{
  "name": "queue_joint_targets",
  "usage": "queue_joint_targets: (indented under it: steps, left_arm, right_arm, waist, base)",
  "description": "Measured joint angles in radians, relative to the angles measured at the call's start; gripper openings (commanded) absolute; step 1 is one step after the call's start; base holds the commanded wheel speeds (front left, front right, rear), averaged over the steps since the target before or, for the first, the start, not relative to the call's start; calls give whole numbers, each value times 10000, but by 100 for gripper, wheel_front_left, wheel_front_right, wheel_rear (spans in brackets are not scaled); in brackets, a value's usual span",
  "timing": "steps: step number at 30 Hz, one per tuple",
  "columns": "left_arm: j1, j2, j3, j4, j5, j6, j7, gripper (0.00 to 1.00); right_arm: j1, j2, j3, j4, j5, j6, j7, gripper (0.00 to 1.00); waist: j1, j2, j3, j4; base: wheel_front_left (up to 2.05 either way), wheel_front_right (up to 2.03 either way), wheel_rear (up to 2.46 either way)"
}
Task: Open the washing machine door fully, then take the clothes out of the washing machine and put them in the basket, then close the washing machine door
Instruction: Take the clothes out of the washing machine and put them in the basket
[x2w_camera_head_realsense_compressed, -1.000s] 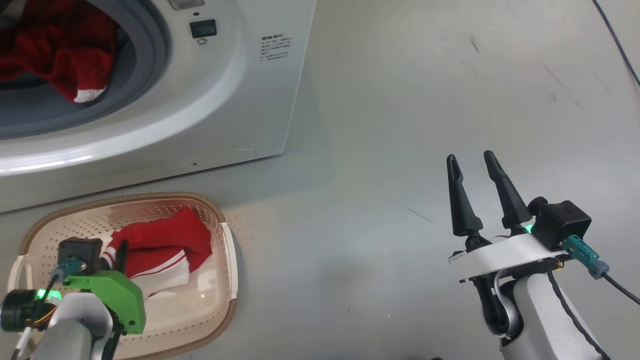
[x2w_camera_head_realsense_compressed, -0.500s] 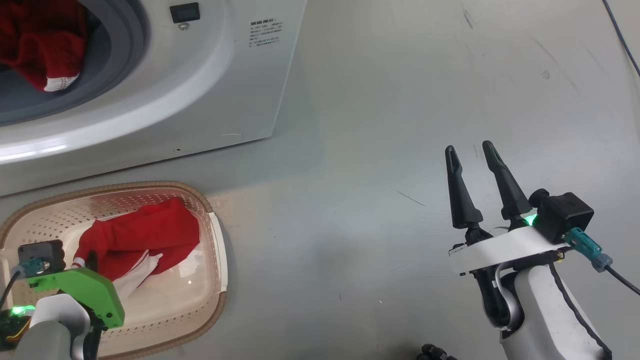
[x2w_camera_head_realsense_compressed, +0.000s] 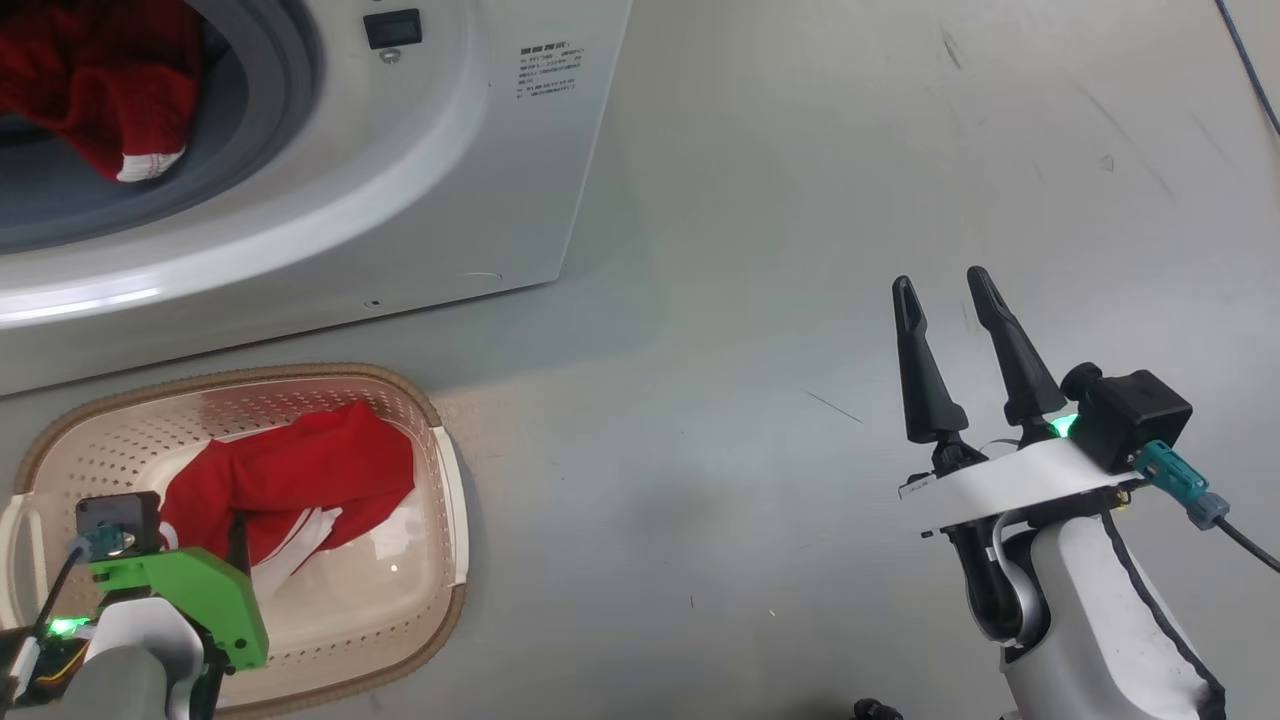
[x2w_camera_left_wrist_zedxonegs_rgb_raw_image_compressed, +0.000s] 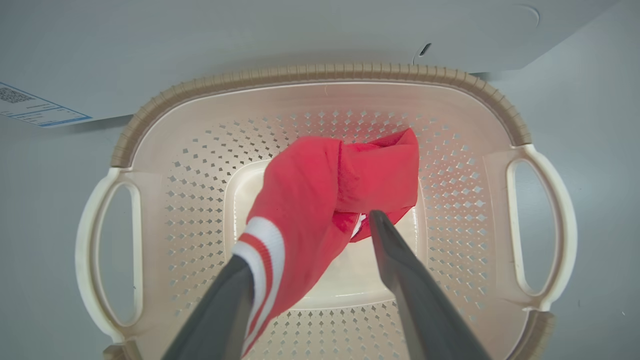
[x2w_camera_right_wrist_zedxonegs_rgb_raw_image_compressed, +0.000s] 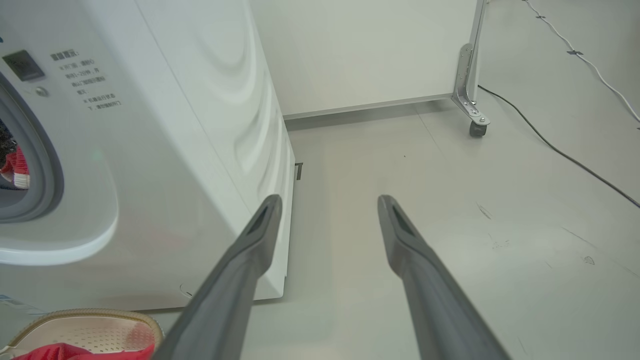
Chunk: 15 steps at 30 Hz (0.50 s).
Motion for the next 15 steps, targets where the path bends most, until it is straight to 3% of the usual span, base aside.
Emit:
queue_joint_targets:
  steps: [15]
  left_arm:
    - [-89,-439,-146,742,-2,-276,-1141,100]
  right_arm:
    - [-45,-2,-232,368,-19,0,0,100]
  waist:
    - [0,0,-1133,517]
  base:
    - [0,0,0]
